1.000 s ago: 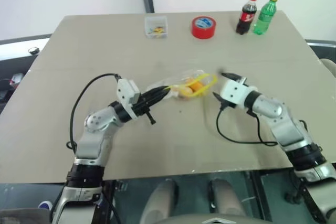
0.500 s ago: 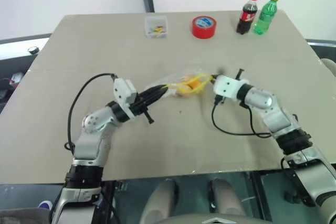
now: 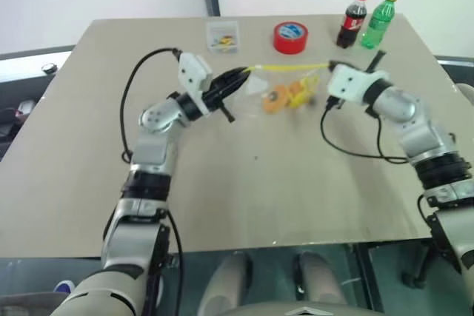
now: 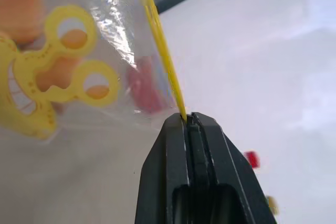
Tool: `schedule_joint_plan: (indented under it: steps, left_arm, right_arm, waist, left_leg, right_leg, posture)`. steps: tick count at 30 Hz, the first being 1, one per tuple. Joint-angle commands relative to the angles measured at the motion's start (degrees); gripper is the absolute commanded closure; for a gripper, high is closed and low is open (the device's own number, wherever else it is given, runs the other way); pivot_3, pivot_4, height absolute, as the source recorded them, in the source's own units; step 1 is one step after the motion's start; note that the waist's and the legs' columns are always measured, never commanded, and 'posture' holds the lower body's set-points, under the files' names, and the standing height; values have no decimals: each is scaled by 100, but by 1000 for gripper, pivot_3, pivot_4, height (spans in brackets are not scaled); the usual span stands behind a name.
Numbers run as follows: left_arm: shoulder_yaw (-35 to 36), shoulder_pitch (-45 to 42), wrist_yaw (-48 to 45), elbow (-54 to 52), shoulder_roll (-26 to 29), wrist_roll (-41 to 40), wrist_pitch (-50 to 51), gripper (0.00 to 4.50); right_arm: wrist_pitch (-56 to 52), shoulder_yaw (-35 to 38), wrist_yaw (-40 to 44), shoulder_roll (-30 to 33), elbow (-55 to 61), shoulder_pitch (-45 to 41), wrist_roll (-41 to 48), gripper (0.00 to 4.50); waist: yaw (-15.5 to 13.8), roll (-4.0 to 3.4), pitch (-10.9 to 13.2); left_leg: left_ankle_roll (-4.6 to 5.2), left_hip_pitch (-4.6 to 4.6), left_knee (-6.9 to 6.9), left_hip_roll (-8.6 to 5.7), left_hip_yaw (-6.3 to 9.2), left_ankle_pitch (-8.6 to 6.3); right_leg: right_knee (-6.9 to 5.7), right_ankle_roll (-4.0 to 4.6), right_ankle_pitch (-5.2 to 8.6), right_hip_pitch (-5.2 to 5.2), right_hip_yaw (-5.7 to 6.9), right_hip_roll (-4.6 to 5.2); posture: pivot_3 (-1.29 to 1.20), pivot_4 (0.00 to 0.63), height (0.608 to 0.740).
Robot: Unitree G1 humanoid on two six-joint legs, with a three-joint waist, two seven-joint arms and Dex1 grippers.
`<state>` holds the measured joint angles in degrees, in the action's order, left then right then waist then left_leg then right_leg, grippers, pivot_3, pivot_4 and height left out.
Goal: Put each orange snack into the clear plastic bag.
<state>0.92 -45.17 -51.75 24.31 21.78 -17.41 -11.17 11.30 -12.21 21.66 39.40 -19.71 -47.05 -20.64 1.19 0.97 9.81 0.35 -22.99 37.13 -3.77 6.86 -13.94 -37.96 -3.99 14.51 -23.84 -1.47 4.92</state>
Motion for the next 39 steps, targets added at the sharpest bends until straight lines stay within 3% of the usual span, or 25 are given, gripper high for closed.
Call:
schedule_joint_plan:
  steps: [1, 5, 8, 11, 15, 16, 22, 27, 30, 32, 39]
  left_arm:
    - [148, 111, -354, 47, 184, 24, -696, 4500]
    - [-95, 740, -583, -304, 253, 220, -1142, 4500]
    - [-235, 1303, -556, -676, 236, 350, -1237, 4500]
    - [-344, 1677, -524, -1035, 237, 446, -1257, 4500]
    - [-392, 1891, -475, -1359, 306, 489, -1175, 4500]
    - [-402, 1904, -494, -1413, 340, 500, -1167, 4500]
    - [-449, 1915, -528, -1546, 445, 486, -1102, 4500]
    - [-416, 1975, -450, -1700, 474, 403, -922, 4500]
    - [-395, 2021, -388, -1849, 474, 348, -763, 4500]
    - [-390, 2037, -357, -1926, 471, 316, -669, 4500]
    - [-378, 2015, -304, -1980, 465, 259, -495, 4500]
  right_arm:
    - [-604, 676, 259, 476, 821, 610, 170, 4446]
    - [-1449, 764, 1073, 591, 2521, 2018, 634, 4446]
    - [-2045, 773, 1501, 548, 3583, 3108, 969, 3579]
    - [-2622, 990, 1760, 456, 4558, 3667, 1398, 2210]
    - [-3103, 808, 2002, 392, 5319, 3287, 1646, 2210]
    - [-3029, 450, 2034, 288, 5308, 2873, 1421, 2210]
    - [-2771, -799, 2016, -458, 4757, 1640, 741, 2210]
    - [-2480, -1176, 1986, -850, 4244, 1234, 418, 2210]
    - [-2316, -1270, 1947, -989, 4020, 1123, 252, 2993]
    - [-2222, -1280, 1925, -1037, 3934, 1100, 148, 3831]
    - [-2040, -1174, 1880, -1175, 3760, 1063, -25, 3831]
  waist:
    - [24, 1, 0]
    - [70, 0, -2]
    - [88, -1, -1]
    - [87, -3, 0]
    - [90, -5, 2]
    - [91, -5, 2]
    - [84, -5, 0]
    - [49, -4, 0]
    - [53, -4, 0]
    - [53, -4, 0]
    - [63, -4, 0]
  left_leg:
    - [0, -1, -6, 0, 0, 0]
    - [6, -7, -13, 7, -2, -4]
    - [16, -7, -7, 5, -9, -10]
    - [27, 3, 14, 7, -6, -16]
    - [44, 34, 36, 12, -6, -23]
    - [43, 35, 40, 15, -3, -21]
    - [30, 59, 38, 42, 9, -11]
    - [4, 7, 38, 23, 7, 3]
    - [4, 6, 29, 22, 5, 3]
    - [4, 6, 25, 24, 6, 3]
    - [5, 13, 26, 25, 4, 3]
  right_leg:
    - [6, 0, 1, -2, 1, 1]
    - [16, -2, 2, -4, -2, 4]
    - [5, -2, 1, -8, -11, 6]
    - [-10, -7, -2, 6, -11, 4]
    - [-11, -24, -23, 40, -14, -6]
    - [-9, -26, -27, 45, -11, -9]
    - [-5, -13, -42, 62, 1, -39]
    - [2, -10, -45, 22, -4, -19]
    - [15, -10, -45, 21, -5, -16]
    - [14, -10, -44, 19, -4, -18]
    - [1, -10, -44, 20, -4, -21]
  posture:
    - [0, 150, 736]
    - [0, 150, 736]
    - [0, 150, 736]
    - [0, 150, 736]
    - [0, 150, 736]
    - [0, 150, 736]
    - [0, 150, 736]
    - [0, 150, 736]
    - [0, 150, 736]
    - [0, 150, 736]
    - [0, 150, 736]
